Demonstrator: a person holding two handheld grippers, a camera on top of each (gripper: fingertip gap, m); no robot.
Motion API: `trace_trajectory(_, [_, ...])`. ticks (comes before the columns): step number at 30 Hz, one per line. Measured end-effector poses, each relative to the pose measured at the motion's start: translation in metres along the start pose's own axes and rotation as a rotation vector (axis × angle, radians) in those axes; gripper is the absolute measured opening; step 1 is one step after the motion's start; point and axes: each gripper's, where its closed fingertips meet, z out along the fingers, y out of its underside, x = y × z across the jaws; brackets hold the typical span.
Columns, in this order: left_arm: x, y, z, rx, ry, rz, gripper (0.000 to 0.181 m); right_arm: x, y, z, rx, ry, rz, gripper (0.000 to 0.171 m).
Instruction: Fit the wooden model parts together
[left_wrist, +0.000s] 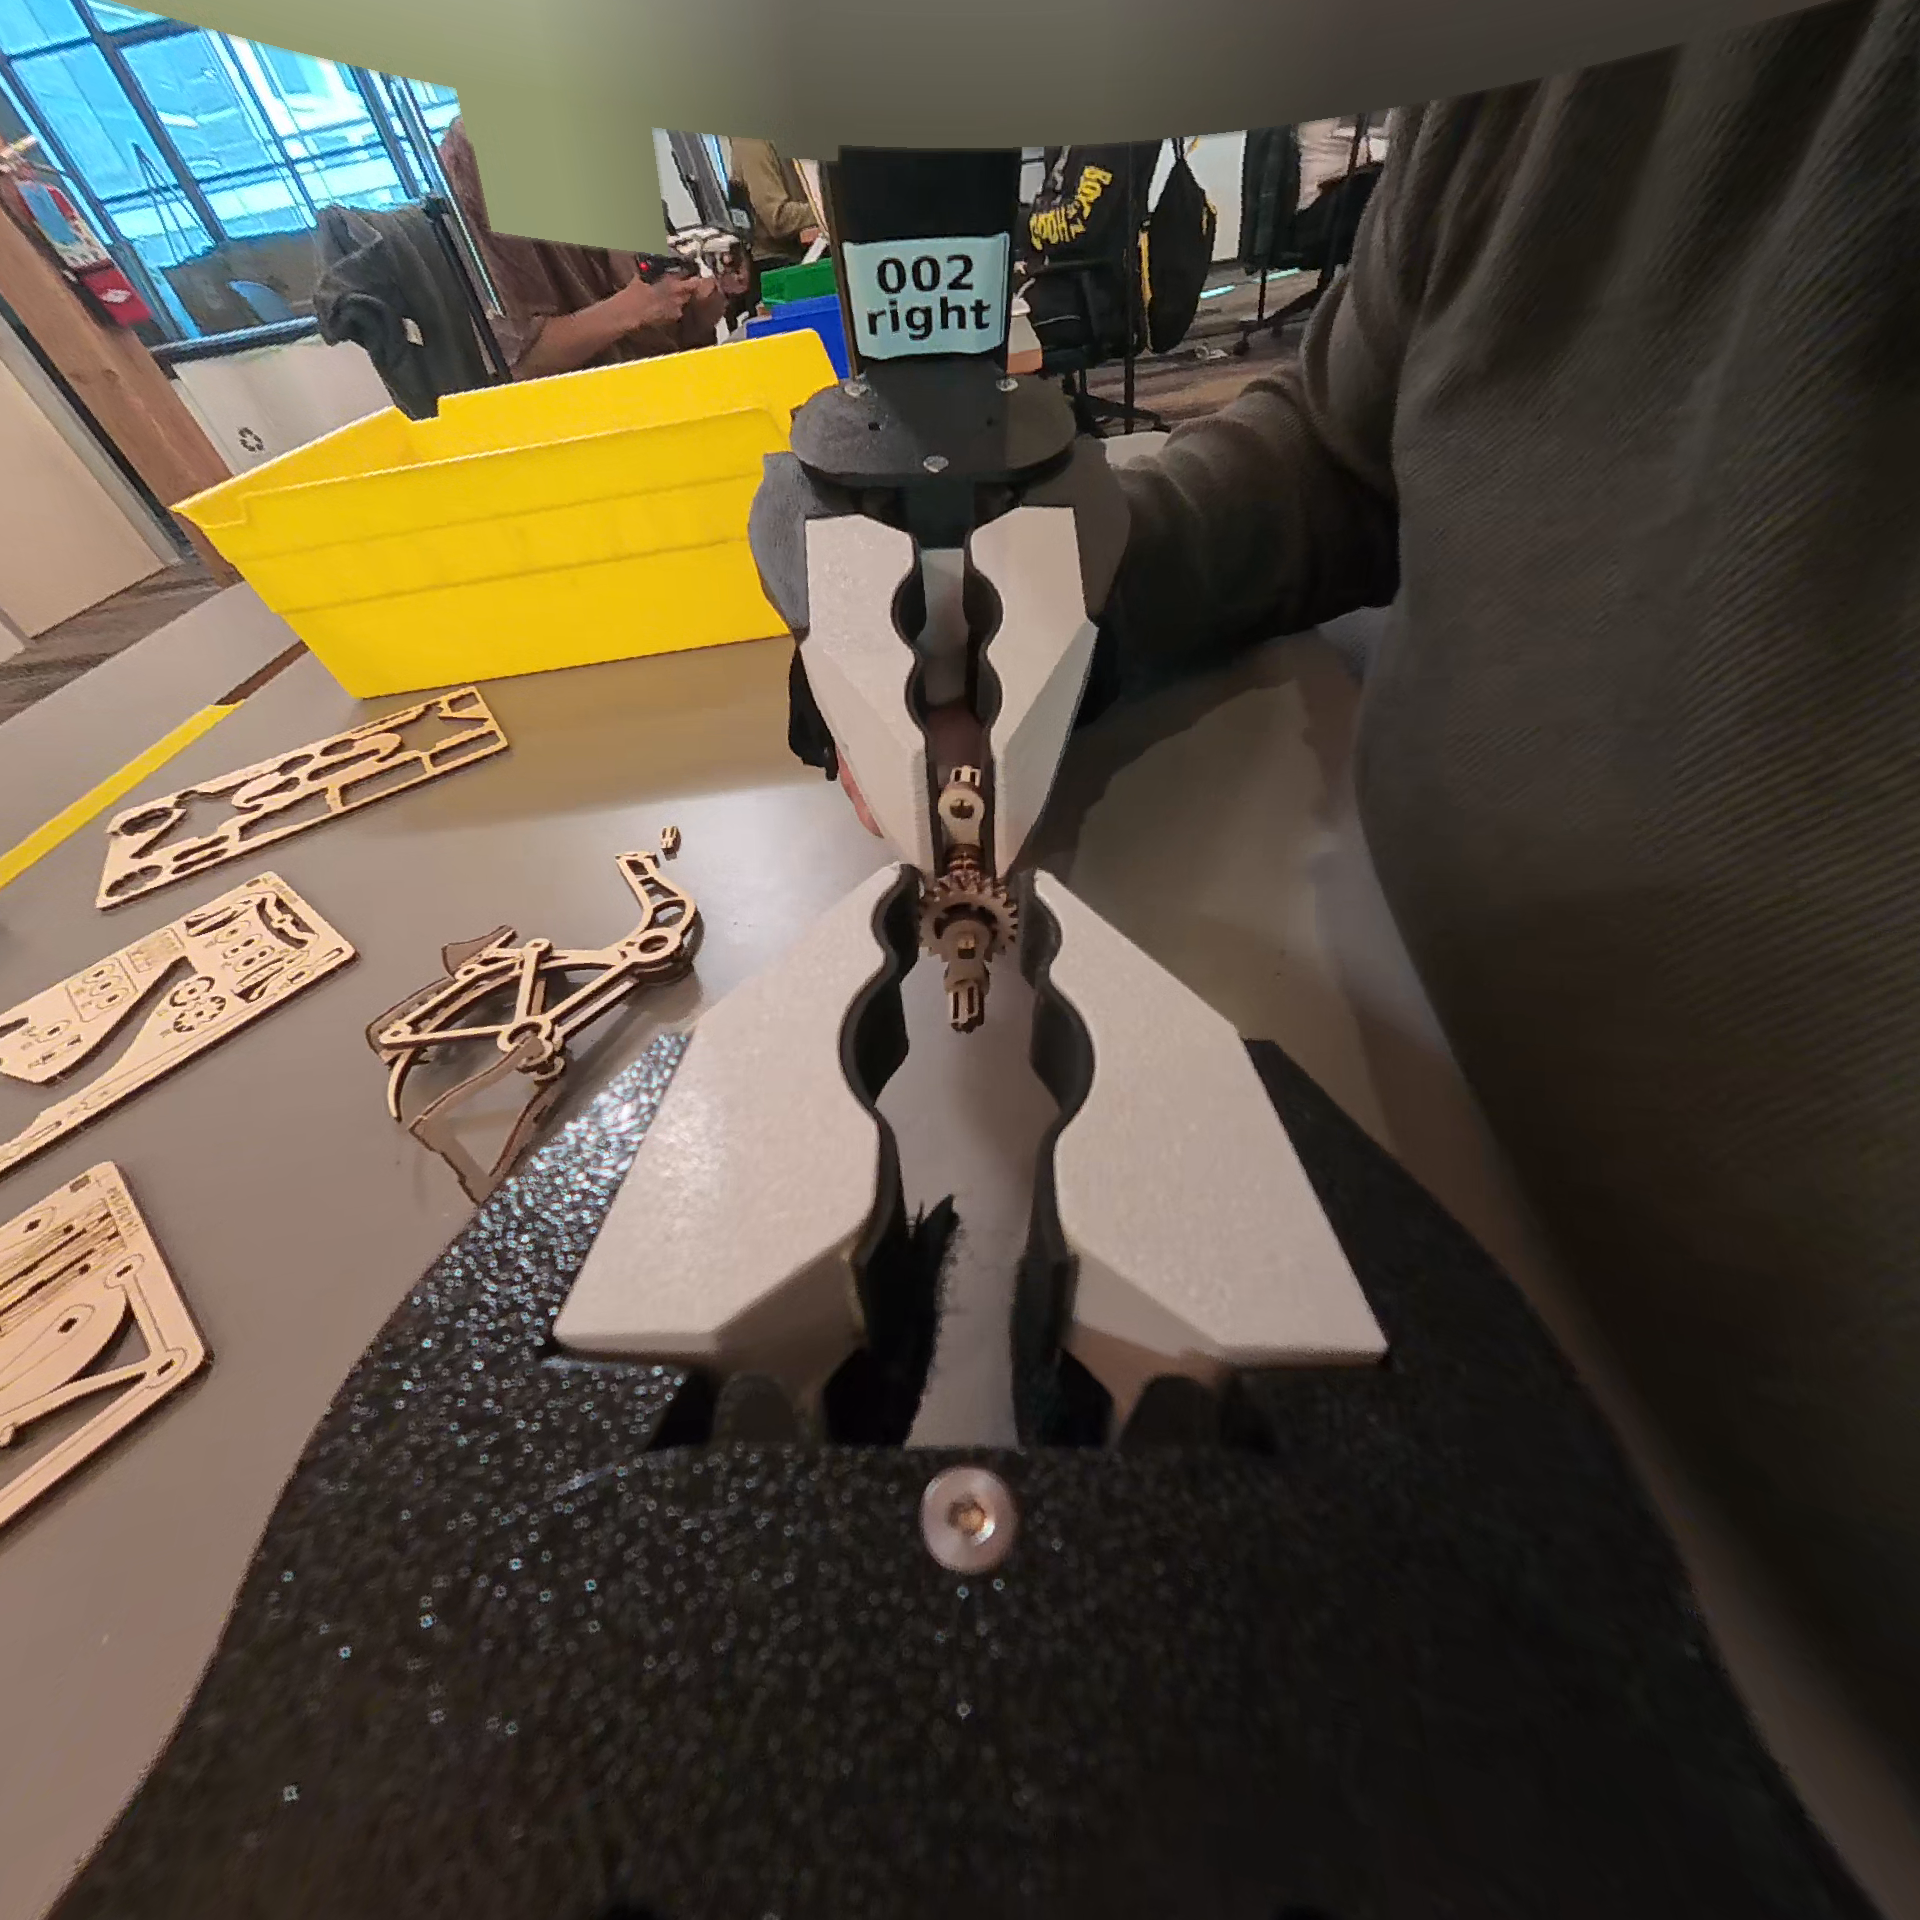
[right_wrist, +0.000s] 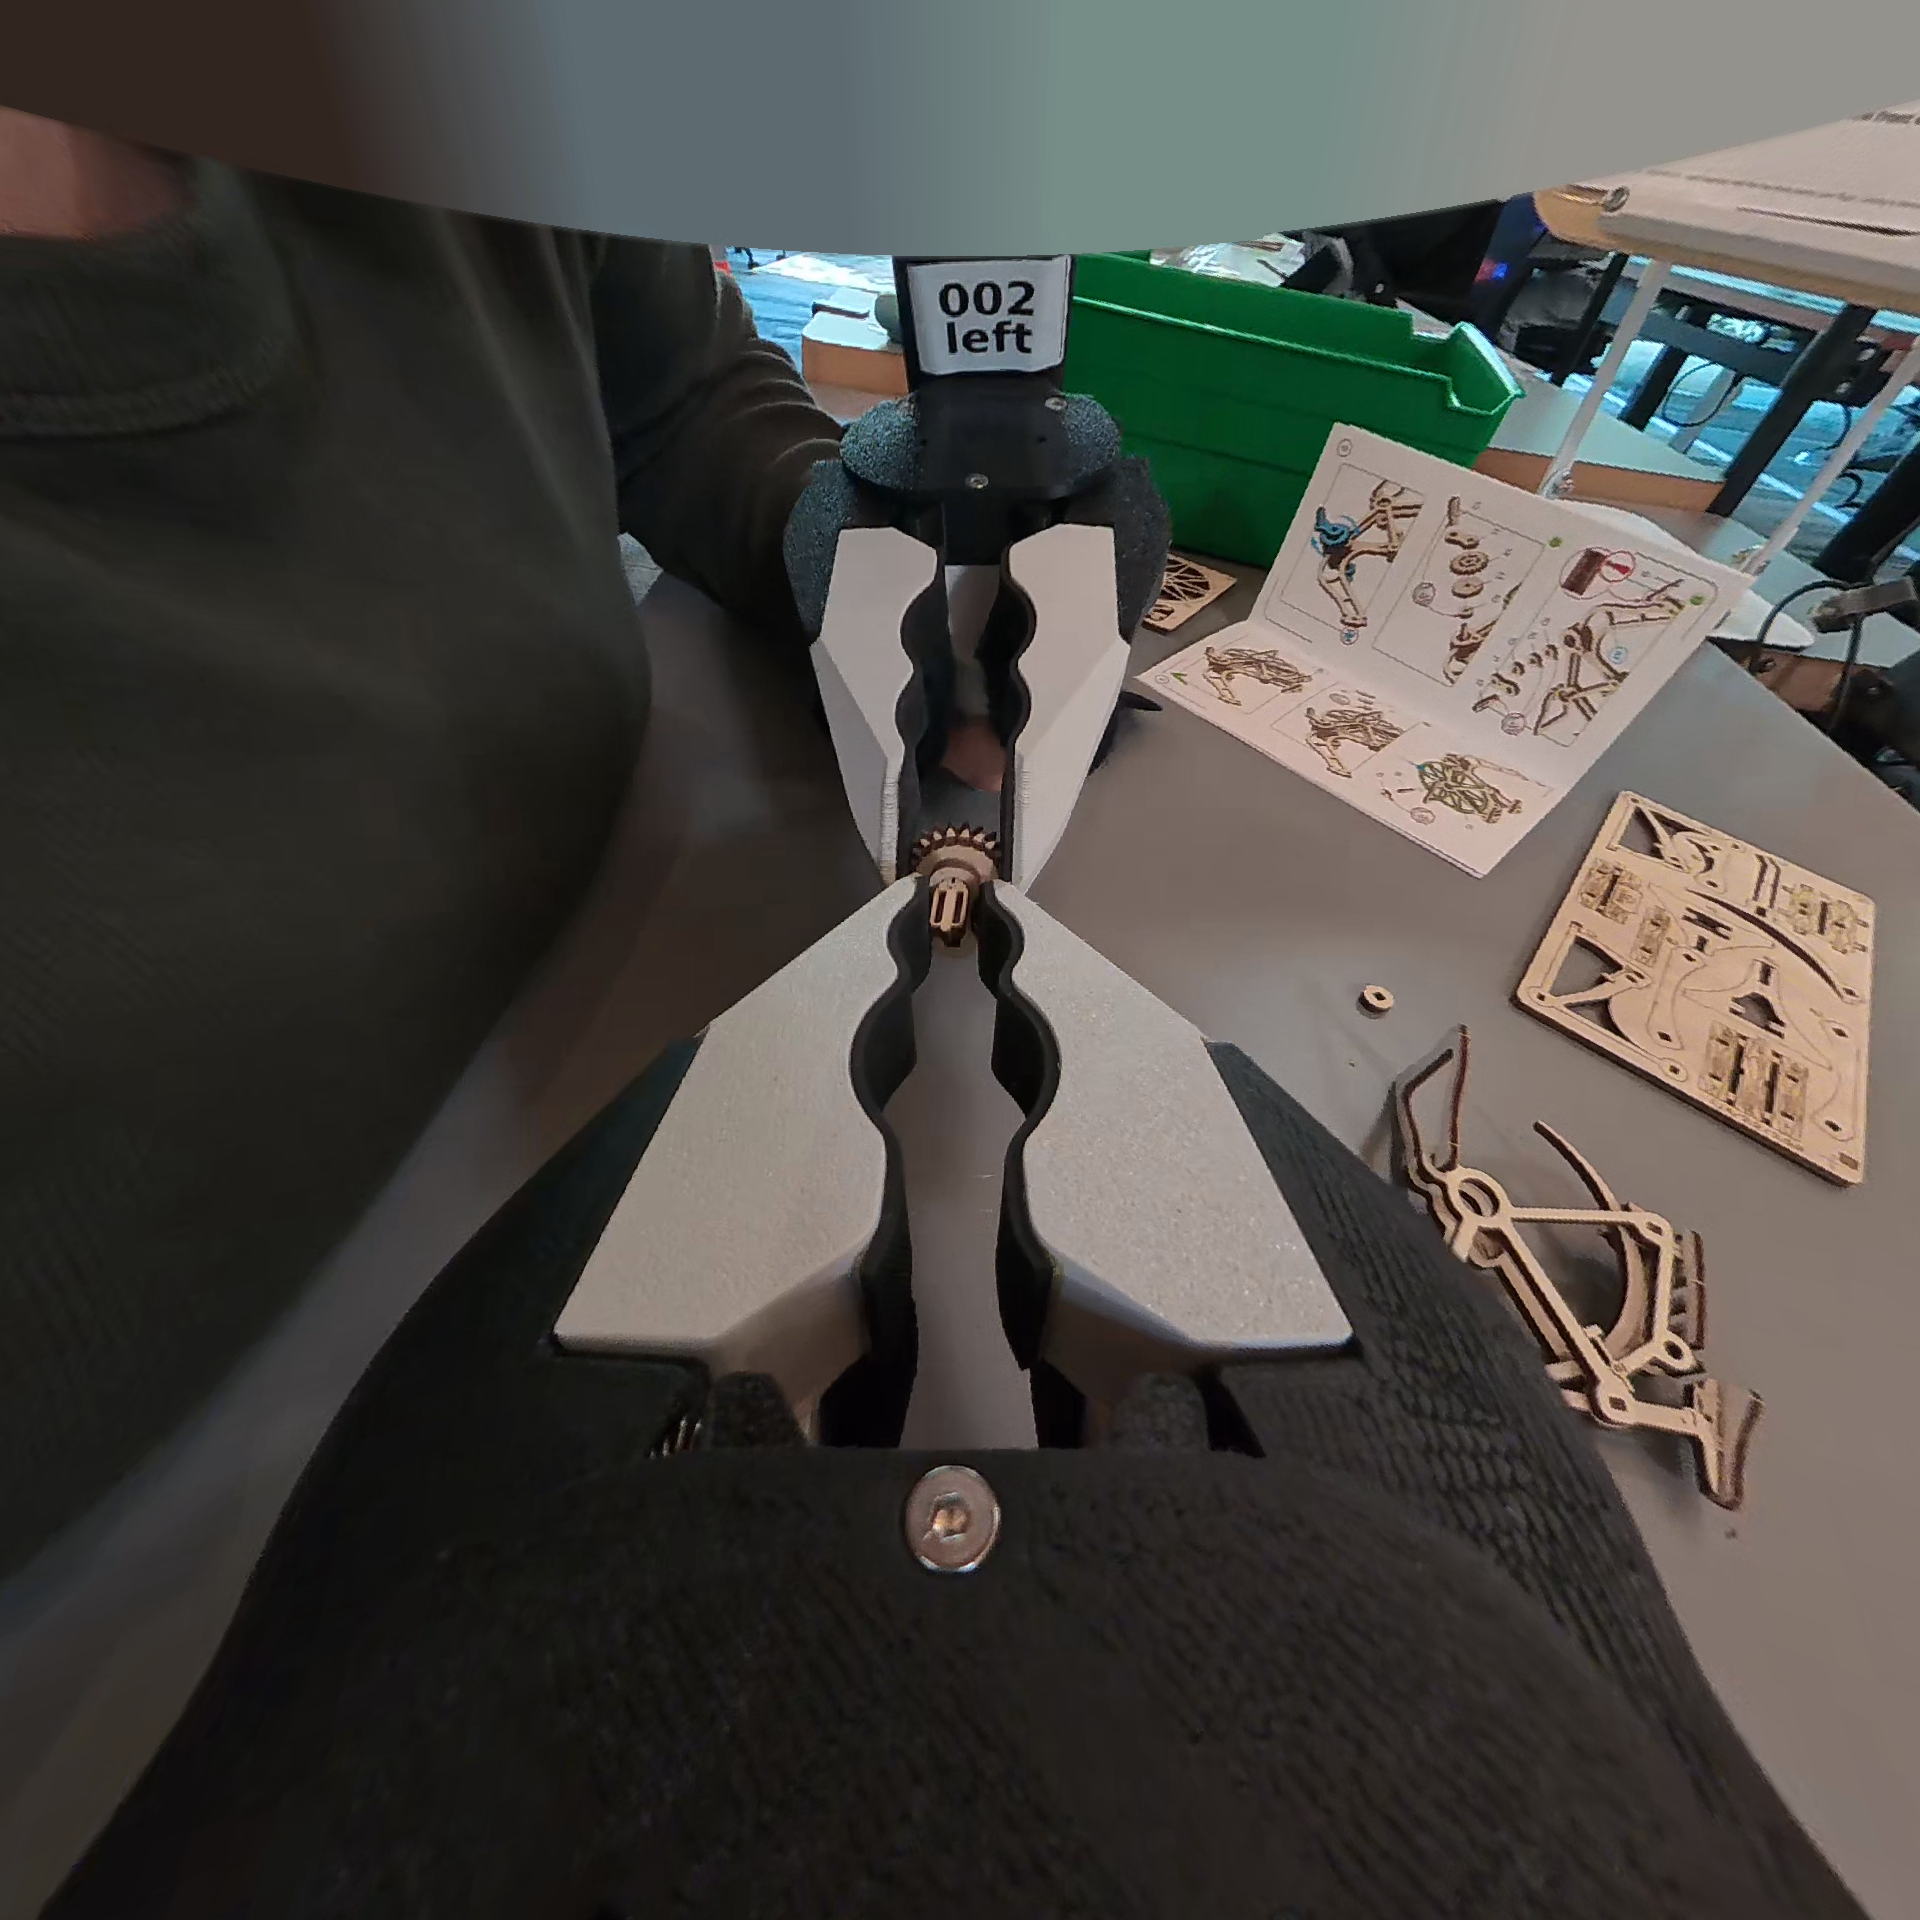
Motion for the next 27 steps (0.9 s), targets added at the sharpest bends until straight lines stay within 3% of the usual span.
trace_trajectory(27, [-0.0043, -0.0028, -0.0028, 0.023, -0.006, -0.047, 0.016, 0.0037, -0.0033, 0.0025, 0.030, 0.031, 0.037, 0.007])
